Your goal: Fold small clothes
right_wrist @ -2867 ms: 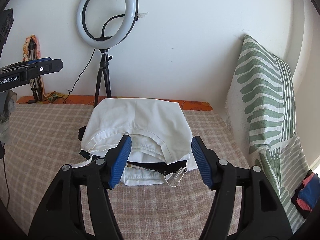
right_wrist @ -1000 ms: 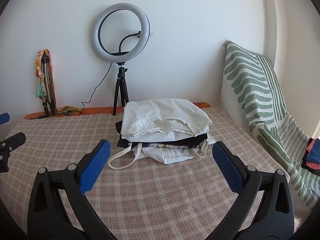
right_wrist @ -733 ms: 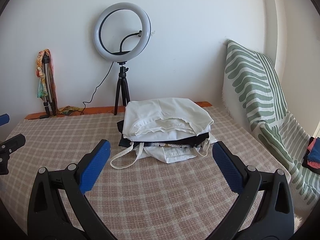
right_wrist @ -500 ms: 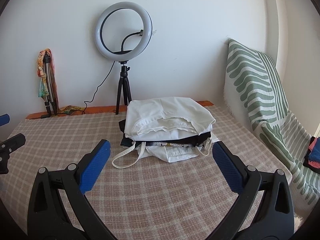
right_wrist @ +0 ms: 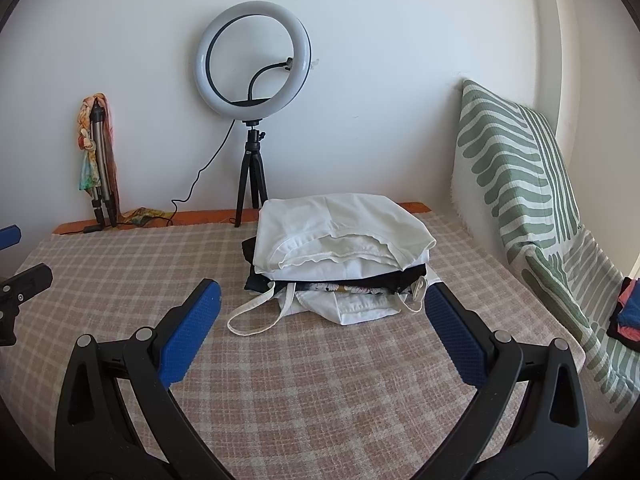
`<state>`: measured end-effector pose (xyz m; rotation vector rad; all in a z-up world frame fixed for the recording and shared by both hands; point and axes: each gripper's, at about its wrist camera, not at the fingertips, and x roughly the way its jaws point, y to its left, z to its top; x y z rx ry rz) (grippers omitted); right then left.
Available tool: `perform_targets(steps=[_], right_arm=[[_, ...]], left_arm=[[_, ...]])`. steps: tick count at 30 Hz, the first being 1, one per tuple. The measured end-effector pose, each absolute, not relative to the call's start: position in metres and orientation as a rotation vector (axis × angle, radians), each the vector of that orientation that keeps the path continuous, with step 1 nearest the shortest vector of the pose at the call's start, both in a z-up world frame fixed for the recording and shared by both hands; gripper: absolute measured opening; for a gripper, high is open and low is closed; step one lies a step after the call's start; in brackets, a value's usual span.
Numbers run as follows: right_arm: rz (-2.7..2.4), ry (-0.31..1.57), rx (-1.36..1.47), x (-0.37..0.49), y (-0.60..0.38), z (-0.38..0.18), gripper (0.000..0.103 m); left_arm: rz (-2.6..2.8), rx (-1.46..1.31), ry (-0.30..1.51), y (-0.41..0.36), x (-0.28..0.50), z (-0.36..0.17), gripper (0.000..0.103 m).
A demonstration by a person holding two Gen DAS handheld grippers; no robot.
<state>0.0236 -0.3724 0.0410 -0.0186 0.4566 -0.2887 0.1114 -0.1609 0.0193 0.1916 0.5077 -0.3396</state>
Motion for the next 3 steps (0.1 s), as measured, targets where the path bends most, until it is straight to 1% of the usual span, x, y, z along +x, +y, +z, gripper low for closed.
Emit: perform_targets(steps=[3], right_arm=[[-0.287,0.457,-0.019,0.0240,-0.3714,0.0406,0.103]], left_arm=[[-0.344,0.187,0.514,-0.1601,0.1112,0.0199,0.102]])
